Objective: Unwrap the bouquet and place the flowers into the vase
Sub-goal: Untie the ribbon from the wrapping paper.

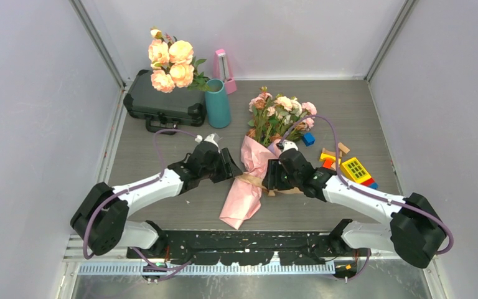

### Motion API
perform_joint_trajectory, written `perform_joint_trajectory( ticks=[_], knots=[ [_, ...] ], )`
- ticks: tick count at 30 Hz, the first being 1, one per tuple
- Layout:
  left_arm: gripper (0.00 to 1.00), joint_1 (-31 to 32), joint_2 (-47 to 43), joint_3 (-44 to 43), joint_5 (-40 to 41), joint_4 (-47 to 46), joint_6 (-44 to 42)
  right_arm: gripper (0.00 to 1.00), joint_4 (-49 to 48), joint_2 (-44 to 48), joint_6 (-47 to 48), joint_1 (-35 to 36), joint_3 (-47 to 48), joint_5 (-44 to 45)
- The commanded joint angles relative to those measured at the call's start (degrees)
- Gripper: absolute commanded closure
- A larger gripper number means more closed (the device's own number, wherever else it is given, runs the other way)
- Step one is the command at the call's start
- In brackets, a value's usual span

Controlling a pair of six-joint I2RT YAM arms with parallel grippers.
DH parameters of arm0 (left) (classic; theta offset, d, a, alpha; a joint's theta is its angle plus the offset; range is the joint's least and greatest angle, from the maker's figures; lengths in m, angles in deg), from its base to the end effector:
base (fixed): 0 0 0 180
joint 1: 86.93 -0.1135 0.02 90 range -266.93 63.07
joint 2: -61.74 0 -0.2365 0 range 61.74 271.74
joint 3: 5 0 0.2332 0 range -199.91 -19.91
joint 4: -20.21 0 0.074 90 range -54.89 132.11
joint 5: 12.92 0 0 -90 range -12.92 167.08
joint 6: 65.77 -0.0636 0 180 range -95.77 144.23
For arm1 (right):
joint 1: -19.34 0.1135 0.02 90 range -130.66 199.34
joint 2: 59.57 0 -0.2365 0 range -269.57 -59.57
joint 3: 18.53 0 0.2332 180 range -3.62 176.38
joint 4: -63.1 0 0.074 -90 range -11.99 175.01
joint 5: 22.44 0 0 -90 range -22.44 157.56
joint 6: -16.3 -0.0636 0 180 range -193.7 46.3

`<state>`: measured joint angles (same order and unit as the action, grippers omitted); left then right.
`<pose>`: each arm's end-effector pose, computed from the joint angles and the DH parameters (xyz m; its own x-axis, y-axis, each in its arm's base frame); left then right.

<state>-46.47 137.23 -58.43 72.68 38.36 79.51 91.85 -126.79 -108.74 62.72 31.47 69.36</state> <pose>0.2113 -0.1866 0.1662 -0.8482 -0.3537 -0.3943 -0.0098 0.7548 -0.6559 0.1807 0.1681 0.1636 -0.8129 0.0214 -0.5820 -0.2490 0.8906 0.3806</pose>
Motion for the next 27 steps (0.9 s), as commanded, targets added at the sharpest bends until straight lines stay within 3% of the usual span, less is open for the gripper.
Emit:
perform_joint_trajectory(
  ticks=[1, 13, 27],
  knots=[
    [0.49, 0.76, 2.01, -0.18, -1.13, -5.17, 1.57, 0.47, -4.28, -1.64, -0.37, -0.27, 2.17, -0.52],
    [0.54, 1.98, 5.22, -1.18, -0.22, -5.36, 1.91, 0.51, -5.59, -5.29, 0.38, -0.31, 2.33, 0.45],
    [0.86, 2.07, 4.19, -1.47, 1.95, -3.85, 0.91, 0.93, -4.80, -4.05, 0.67, -0.40, 1.32, 1.49]
  ],
)
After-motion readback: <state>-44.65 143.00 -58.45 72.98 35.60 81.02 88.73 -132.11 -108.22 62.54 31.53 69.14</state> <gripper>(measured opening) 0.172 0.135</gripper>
